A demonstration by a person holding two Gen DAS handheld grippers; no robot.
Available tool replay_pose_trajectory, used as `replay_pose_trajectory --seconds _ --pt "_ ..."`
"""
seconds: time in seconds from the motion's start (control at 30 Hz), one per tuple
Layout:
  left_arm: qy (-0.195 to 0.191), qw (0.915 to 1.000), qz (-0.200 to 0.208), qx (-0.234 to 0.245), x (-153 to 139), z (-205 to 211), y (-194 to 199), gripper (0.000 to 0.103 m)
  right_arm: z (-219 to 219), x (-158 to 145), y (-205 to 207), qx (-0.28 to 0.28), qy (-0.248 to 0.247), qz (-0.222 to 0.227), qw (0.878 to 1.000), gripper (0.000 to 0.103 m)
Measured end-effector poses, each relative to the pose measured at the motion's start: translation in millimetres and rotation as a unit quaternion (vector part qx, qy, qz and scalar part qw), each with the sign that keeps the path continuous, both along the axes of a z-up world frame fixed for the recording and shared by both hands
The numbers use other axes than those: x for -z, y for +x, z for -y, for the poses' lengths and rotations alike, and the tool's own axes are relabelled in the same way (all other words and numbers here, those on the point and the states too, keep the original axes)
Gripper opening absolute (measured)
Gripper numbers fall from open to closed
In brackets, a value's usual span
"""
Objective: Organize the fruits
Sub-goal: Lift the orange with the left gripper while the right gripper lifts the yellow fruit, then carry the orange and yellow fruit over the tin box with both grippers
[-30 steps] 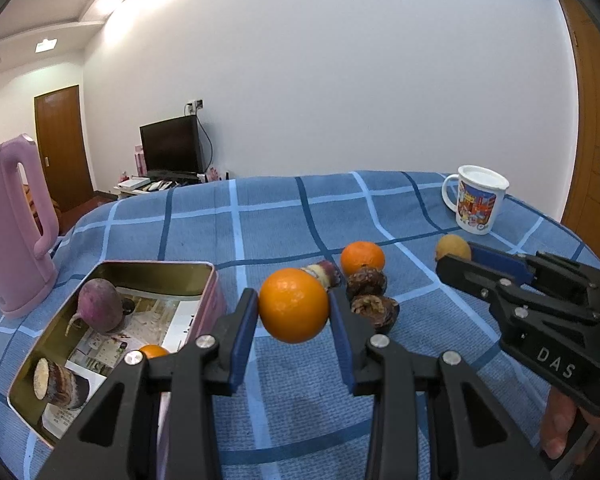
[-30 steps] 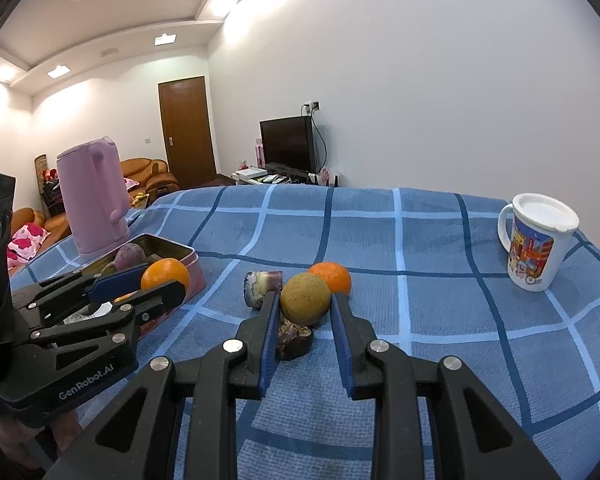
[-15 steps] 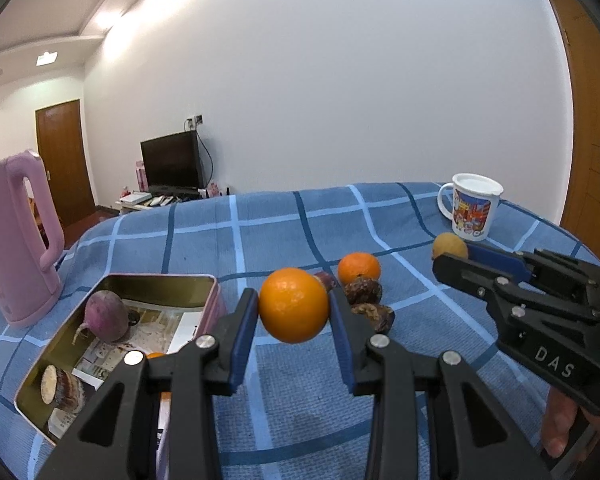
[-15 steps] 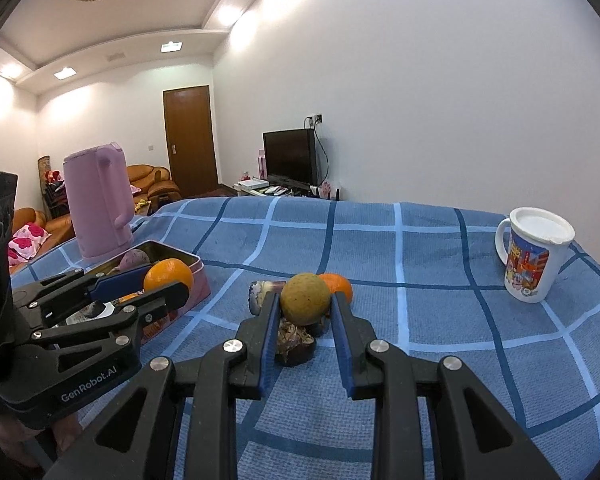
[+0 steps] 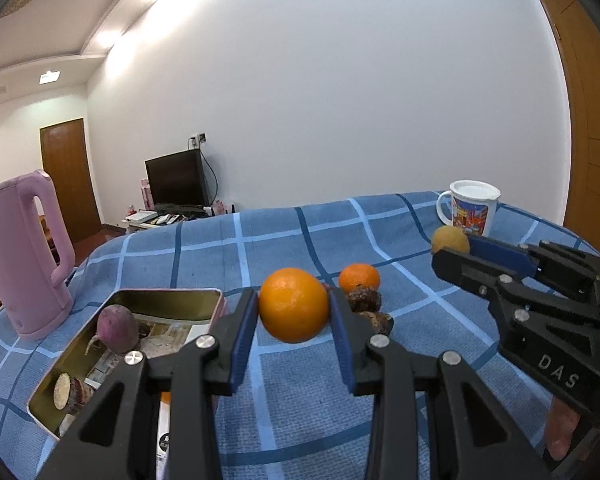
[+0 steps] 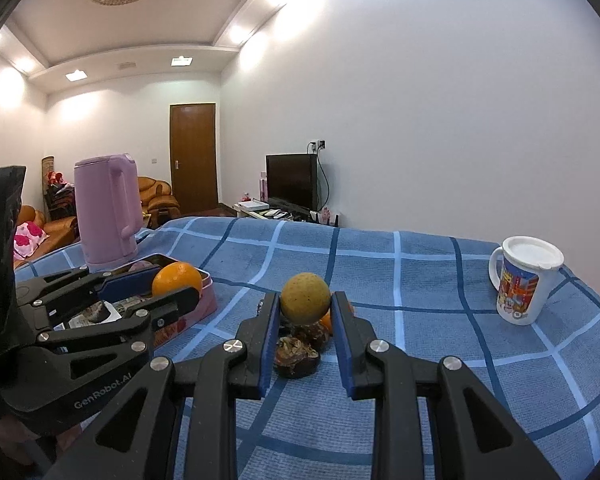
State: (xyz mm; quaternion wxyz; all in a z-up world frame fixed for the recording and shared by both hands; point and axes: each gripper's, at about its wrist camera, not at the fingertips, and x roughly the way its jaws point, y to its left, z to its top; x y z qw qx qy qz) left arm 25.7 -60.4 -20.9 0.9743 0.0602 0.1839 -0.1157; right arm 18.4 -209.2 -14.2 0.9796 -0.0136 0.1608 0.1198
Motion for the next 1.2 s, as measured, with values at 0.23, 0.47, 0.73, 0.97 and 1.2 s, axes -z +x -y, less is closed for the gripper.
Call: replay_pose_trajectory --seconds 0.23,0.47,0.73,0.97,1.2 --pt "-0.002 1.0000 0.006 -0.002 -0.5 -2.1 -2.8 0.038 -0.6 -0.2 -0.6 -0.001 -0.003 0.003 1.000 0.028" --pt "-0.004 1.0000 0.000 -0.005 0.3 -3.6 -1.3 0.038 -4.7 1.1 4.8 0.003 -0.012 -0.011 1.000 0.028" --pt "-0.009 0.9998 -0.016 -0.012 2.6 -11.8 3.1 0.038 -17.8 2.9 7.8 -0.008 -0.024 -0.027 0.999 0.028" --pt "-0.013 0.9991 -0.033 -0.023 5.1 -26.0 5.5 0.038 -33.7 6.2 12.2 -0.013 -0.027 -0.048 0.998 0.028" --pt "-0.022 0.9980 -0.045 -0.039 7.6 -47.2 7.7 0.038 -50.8 9.7 16.0 -0.022 -0.018 -0.071 0.997 0.028"
